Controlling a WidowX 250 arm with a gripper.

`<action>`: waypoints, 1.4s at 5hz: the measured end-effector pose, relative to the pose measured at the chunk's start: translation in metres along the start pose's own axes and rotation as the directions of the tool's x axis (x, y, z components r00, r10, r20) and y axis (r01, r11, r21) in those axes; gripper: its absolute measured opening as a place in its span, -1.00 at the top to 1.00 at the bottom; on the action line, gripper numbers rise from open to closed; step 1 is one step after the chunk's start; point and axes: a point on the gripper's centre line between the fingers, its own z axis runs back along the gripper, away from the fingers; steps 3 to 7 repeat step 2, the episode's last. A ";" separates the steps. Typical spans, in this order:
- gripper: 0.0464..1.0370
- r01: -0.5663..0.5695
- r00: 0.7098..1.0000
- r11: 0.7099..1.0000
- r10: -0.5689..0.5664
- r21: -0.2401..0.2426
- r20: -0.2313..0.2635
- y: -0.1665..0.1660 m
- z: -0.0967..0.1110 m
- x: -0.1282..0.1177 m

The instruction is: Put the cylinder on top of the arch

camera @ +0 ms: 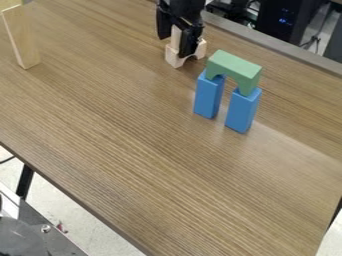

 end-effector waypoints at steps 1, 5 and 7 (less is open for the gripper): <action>-0.92 -0.034 0.997 0.999 0.036 -0.031 0.071 0.001 0.030 0.003; -0.92 -0.122 0.981 0.988 0.135 -0.096 0.138 0.023 0.052 -0.001; -0.92 -0.122 0.981 0.988 0.135 -0.096 0.138 0.023 0.052 -0.001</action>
